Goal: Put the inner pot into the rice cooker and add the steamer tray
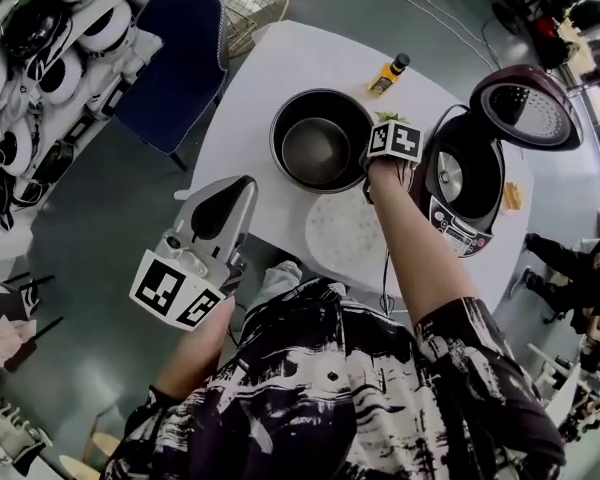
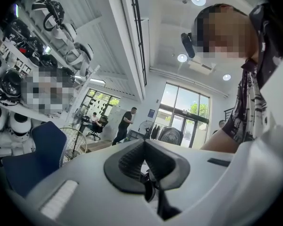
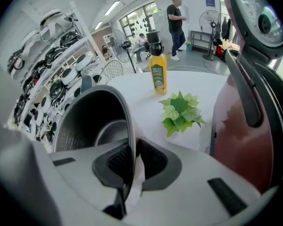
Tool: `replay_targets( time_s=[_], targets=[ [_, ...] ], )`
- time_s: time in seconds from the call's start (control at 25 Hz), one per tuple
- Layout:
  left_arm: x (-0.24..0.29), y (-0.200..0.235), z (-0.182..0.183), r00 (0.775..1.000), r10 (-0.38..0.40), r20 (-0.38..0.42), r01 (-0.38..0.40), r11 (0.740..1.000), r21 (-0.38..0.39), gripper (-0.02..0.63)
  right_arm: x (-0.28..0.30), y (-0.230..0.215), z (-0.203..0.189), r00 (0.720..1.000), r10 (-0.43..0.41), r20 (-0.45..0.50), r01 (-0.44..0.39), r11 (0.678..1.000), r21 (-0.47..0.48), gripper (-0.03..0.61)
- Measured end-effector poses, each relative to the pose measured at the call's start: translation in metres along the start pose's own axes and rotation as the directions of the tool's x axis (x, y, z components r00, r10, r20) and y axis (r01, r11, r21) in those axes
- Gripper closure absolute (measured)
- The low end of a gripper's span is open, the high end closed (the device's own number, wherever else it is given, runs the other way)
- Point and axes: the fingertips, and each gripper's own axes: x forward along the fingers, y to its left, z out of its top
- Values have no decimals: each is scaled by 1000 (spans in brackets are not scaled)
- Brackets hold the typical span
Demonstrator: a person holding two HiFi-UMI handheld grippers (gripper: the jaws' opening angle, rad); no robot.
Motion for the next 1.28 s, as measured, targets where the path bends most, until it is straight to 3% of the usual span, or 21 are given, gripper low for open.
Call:
replay_targets(
  time_s=[0.32, 0.48, 0.64, 0.8, 1.0, 1.28],
  targets=[
    [26, -40, 8, 989, -146, -6, 146, 989, 17, 609, -63, 17, 33, 982, 139, 125, -148, 987, 67, 566],
    [53, -69, 1, 970, -242, -15, 242, 970, 17, 609, -103, 10, 59, 962, 198, 189, -215, 974, 74, 566],
    [89, -109, -4, 938, -346, -25, 346, 938, 12, 609, -157, -27, 78, 945, 215, 248, -244, 965, 93, 566],
    [104, -163, -5, 892, -451, -42, 451, 892, 13, 609, -225, -85, 66, 935, 167, 314, -224, 962, 155, 566],
    [121, -220, -10, 843, -534, -64, 535, 845, 11, 609, -284, -182, 34, 933, 43, 358, -144, 955, 258, 566],
    [131, -265, -29, 818, -564, -113, 568, 823, 10, 609, -310, -289, -3, 935, -91, 343, -41, 933, 358, 561]
  ],
)
